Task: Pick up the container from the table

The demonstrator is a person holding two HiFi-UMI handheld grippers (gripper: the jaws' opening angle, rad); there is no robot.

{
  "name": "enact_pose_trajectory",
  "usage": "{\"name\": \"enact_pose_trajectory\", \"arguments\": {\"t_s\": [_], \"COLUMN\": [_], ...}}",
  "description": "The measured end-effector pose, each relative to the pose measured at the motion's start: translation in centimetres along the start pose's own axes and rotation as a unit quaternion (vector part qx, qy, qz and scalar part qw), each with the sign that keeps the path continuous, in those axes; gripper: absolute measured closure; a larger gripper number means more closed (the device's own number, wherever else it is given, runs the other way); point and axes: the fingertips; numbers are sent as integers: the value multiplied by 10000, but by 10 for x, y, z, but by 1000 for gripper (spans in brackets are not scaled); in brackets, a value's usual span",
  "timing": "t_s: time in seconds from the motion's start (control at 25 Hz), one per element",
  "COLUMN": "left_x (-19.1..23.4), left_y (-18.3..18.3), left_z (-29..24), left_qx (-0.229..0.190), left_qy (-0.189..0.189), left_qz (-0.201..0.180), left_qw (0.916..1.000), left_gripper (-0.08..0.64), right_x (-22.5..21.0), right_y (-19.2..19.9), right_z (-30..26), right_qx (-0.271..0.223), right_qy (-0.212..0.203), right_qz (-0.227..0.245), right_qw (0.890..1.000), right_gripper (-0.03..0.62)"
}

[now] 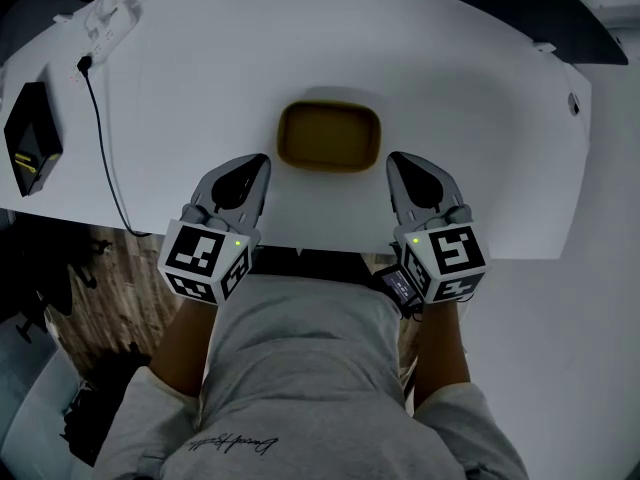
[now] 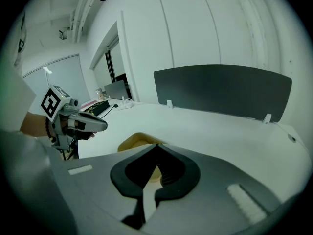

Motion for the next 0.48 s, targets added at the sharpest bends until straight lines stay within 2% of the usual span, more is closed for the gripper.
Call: {"name": "enact_pose_trajectory", "arguments": {"t_s": [0.28, 0.48], "left_x": [6, 8], "left_y": [13, 22], "left_z": [-8, -15], "left_qx": [83, 219], "left_qy": [8, 80], "left_qz": [149, 241], "left_qw": [9999, 9994], "left_gripper": [551, 485], "right_x": [1, 3], "right_y": [6, 7], "right_z": [-17, -29], "right_qx": [33, 42], "right_qy": [8, -35], "right_qz": [71, 94], "right_qw": [10000, 9999], "right_gripper": [577, 561]}}
Point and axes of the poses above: the fingertips, and each gripper's own axes: z backward along the fingers, x to its left, y out of its underside, and after that the axes turned 15 degrees about y, right-handed
